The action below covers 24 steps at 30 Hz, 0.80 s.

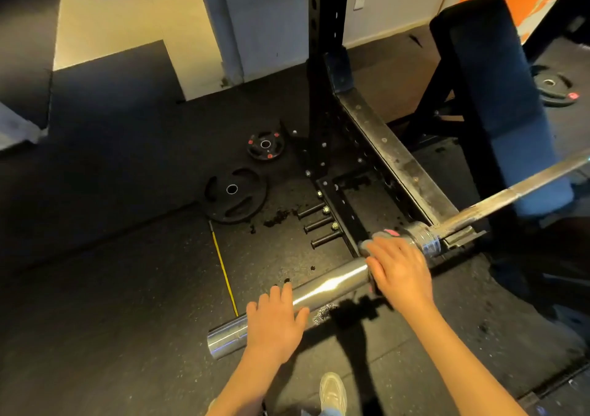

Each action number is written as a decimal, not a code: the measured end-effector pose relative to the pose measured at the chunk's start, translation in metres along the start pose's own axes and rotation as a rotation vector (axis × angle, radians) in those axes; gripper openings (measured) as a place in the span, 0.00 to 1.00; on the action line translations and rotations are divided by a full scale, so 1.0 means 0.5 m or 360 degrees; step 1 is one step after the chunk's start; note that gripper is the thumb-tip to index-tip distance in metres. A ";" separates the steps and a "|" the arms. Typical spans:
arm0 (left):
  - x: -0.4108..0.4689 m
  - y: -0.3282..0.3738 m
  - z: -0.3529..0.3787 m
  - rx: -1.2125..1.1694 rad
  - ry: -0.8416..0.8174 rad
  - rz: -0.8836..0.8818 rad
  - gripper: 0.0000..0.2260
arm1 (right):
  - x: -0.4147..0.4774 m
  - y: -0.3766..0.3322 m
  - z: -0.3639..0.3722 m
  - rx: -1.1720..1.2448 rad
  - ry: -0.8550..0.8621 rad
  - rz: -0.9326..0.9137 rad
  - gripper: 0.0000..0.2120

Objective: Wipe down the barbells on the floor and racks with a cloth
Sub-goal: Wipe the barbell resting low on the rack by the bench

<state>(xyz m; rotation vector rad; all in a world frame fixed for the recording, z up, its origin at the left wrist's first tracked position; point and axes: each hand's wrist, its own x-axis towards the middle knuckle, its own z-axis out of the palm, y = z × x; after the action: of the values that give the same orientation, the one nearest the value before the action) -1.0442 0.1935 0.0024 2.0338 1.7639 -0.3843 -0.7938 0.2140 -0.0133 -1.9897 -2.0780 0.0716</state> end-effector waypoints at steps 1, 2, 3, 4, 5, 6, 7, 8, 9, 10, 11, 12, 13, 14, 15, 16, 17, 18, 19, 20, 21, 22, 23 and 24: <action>-0.003 0.001 0.000 0.0021 0.0013 -0.0004 0.26 | 0.007 0.009 -0.002 -0.0065 0.0005 0.0111 0.13; -0.006 0.003 0.001 0.0039 0.0028 -0.0009 0.26 | 0.006 0.006 0.005 -0.0108 0.0012 0.0251 0.14; -0.010 0.005 0.001 0.0050 0.0042 -0.0011 0.25 | 0.001 -0.010 0.017 -0.0112 0.0034 0.0369 0.14; -0.012 0.007 0.001 0.0055 0.0051 -0.0005 0.25 | -0.007 -0.037 0.028 -0.0071 0.0049 0.0428 0.14; -0.014 0.009 0.000 0.0054 0.0062 0.0002 0.24 | -0.015 -0.070 0.038 0.0003 0.0039 0.0412 0.13; -0.015 0.010 0.000 0.0048 0.0068 0.0007 0.24 | -0.023 -0.097 0.045 0.0079 0.0008 0.0299 0.14; -0.015 0.010 -0.001 0.0044 0.0071 0.0011 0.23 | -0.032 -0.115 0.049 0.0122 -0.0040 0.0127 0.14; -0.012 0.008 -0.005 0.0042 0.0069 0.0016 0.22 | -0.036 -0.121 0.045 0.0130 -0.0091 -0.0037 0.13; -0.010 0.005 -0.008 0.0050 0.0063 0.0028 0.21 | -0.036 -0.114 0.038 0.0106 -0.0113 -0.0134 0.11; -0.008 0.003 -0.011 0.0060 0.0057 0.0047 0.21 | -0.033 -0.098 0.035 0.0055 -0.0124 -0.0130 0.10; -0.008 0.001 -0.013 0.0064 0.0055 0.0069 0.20 | -0.028 -0.081 0.031 -0.0014 -0.0115 -0.0029 0.09; -0.009 -0.001 -0.015 0.0062 0.0065 0.0091 0.20 | -0.023 -0.065 0.029 -0.0082 -0.0089 0.0120 0.09; -0.011 -0.002 -0.016 0.0057 0.0082 0.0107 0.20 | -0.023 -0.056 0.030 -0.0119 -0.0052 0.0255 0.11; -0.014 -0.004 -0.014 0.0051 0.0100 0.0116 0.20 | -0.026 -0.062 0.035 -0.0105 -0.0023 0.0329 0.13; -0.019 -0.007 -0.011 0.0049 0.0117 0.0123 0.20 | -0.034 -0.083 0.040 -0.0052 -0.0020 0.0334 0.16; -0.023 -0.009 -0.008 0.0050 0.0128 0.0129 0.20 | -0.045 -0.110 0.047 0.0006 -0.0039 0.0282 0.17; -0.025 -0.013 -0.006 0.0052 0.0133 0.0136 0.20 | -0.059 -0.136 0.055 0.0056 -0.0085 0.0188 0.18; -0.027 -0.015 -0.006 0.0051 0.0131 0.0146 0.19 | -0.073 -0.155 0.057 0.0090 -0.0150 0.0061 0.18; -0.027 -0.018 -0.007 0.0047 0.0127 0.0161 0.19 | -0.078 -0.159 0.052 0.0096 -0.0202 -0.0062 0.18; -0.027 -0.022 -0.009 0.0036 0.0129 0.0178 0.18 | -0.071 -0.146 0.049 0.0087 -0.0216 -0.0143 0.17; -0.028 -0.026 -0.011 0.0017 0.0128 0.0193 0.18 | -0.059 -0.129 0.043 0.0070 -0.0208 -0.0148 0.16; -0.030 -0.030 -0.013 -0.0007 0.0129 0.0203 0.17 | -0.046 -0.111 0.037 0.0053 -0.0170 -0.0082 0.16; -0.032 -0.034 -0.015 -0.0034 0.0133 0.0208 0.17 | -0.032 -0.098 0.031 0.0043 -0.0120 0.0043 0.17; -0.033 -0.038 -0.015 -0.0056 0.0133 0.0208 0.16 | -0.027 -0.098 0.029 0.0041 -0.0071 0.0177 0.18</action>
<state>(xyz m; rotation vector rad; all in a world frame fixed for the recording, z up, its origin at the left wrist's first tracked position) -1.0658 0.1847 0.0142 2.1544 1.6617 -0.2298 -0.8443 0.1998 -0.0188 -2.1050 -1.9812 0.1650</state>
